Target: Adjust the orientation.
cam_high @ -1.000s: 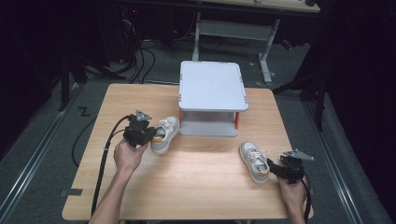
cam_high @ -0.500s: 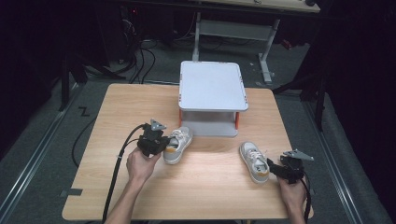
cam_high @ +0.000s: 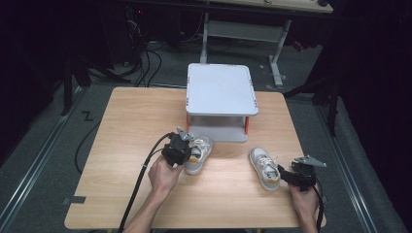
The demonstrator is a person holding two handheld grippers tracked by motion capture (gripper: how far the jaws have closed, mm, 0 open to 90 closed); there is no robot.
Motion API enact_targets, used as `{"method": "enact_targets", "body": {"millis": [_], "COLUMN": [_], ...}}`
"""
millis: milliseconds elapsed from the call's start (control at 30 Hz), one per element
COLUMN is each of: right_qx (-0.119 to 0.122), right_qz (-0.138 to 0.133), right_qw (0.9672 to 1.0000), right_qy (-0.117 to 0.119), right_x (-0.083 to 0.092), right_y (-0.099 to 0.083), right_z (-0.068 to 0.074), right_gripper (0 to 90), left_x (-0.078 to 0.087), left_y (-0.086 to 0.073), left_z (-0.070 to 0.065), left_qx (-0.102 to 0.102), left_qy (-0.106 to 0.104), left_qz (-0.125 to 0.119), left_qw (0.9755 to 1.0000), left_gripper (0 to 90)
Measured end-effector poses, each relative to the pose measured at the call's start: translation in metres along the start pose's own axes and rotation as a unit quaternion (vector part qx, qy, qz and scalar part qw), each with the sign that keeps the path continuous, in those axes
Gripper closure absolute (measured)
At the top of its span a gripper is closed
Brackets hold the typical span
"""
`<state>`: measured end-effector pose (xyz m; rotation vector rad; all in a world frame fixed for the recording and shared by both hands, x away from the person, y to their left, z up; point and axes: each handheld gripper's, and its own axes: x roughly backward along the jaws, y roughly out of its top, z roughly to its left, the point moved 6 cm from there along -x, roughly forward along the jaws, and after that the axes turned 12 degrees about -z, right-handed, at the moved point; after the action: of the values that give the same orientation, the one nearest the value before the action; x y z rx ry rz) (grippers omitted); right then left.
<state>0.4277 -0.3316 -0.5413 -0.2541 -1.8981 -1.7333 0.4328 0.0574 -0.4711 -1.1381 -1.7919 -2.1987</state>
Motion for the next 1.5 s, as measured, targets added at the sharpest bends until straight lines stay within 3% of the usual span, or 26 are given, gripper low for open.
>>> {"method": "enact_targets", "body": {"millis": [167,333,633,733,933,1067,1300,1500], "right_qx": [0.000,0.000,0.000,0.000,0.000,0.000,-0.002,-0.001], "right_qz": [0.000,0.000,0.000,0.000,0.000,0.000,0.000,0.000], "right_qw": [1.0000,1.0000,1.0000,1.0000,1.0000,1.0000,1.0000,1.0000], "right_qy": [0.000,0.000,0.000,0.001,0.000,0.000,-0.001,-0.001], "right_x": [0.000,0.000,0.000,0.000,0.000,0.000,0.000,0.000], "right_y": [0.000,0.000,0.000,0.000,0.000,0.000,0.000,0.000], "right_z": [0.000,0.000,0.000,0.000,0.000,0.000,0.000,0.000], "right_gripper": [36.0,36.0,35.9,35.9,36.0,36.1,36.0,36.0], "left_x": [-0.003,-0.005,-0.007,-0.006,-0.007,-0.007,-0.001,0.008], "left_y": [0.000,-0.003,-0.009,-0.010,-0.013,-0.014,-0.008,-0.001], "left_z": [-0.011,-0.021,-0.029,-0.031,-0.027,-0.025,-0.021,-0.018], "left_qx": [-0.020,-0.021,0.006,0.006,0.016,0.028,0.034,0.045], "left_qy": [0.006,-0.014,-0.037,-0.043,-0.060,-0.074,-0.069,-0.086], "left_qz": [0.012,0.025,0.031,0.033,0.028,0.016,-0.017,-0.055], "left_qw": [0.9997,0.9994,0.9988,0.9985,0.9977,0.9967,0.9969,0.9937], "left_gripper": [83.3,81.2,79.6,79.0,76.5,67.3,46.2,42.0]}}
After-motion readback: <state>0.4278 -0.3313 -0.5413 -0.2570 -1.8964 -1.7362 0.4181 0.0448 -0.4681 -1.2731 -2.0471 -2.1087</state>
